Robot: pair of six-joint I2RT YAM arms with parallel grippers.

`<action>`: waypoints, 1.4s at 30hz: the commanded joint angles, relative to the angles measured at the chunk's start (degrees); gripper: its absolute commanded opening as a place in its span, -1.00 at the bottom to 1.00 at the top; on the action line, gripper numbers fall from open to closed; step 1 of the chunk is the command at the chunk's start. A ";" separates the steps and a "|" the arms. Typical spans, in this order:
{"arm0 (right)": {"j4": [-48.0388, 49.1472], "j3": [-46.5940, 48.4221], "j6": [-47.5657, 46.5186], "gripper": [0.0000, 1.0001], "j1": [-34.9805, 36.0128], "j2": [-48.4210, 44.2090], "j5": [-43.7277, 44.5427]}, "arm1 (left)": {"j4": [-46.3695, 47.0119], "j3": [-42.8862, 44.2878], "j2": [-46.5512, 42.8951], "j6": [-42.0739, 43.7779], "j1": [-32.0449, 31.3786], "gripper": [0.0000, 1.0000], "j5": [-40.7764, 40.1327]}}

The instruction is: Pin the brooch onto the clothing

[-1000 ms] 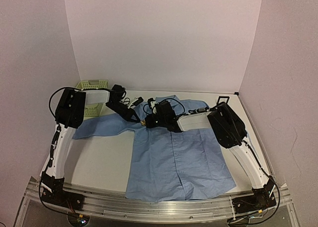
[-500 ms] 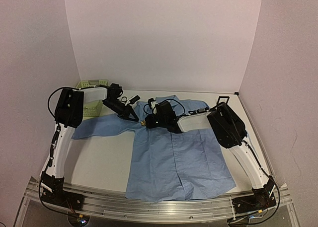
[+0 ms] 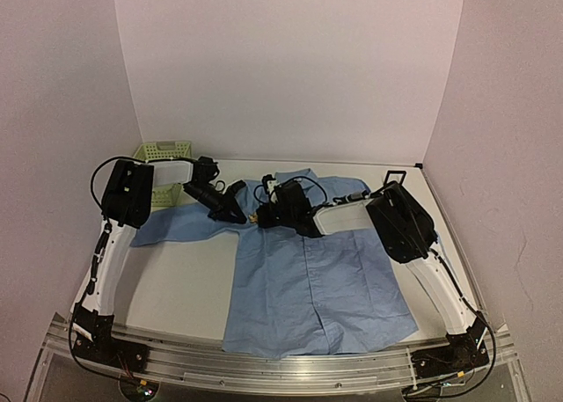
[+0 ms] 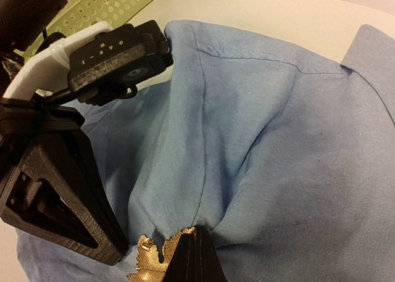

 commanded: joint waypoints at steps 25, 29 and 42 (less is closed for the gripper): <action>-6.22 -0.65 0.54 -1.00 2.90 -0.23 3.60 | 8.06 3.54 0.94 -3.59 -1.87 -0.90 -0.43; -6.22 -0.95 2.79 -1.00 1.91 -0.32 3.38 | 6.94 3.05 0.53 -2.44 -1.75 -0.92 -1.59; -4.87 2.75 10.49 -1.00 -1.95 0.30 -9.35 | 6.55 1.67 -2.27 9.68 -2.02 -0.92 -7.32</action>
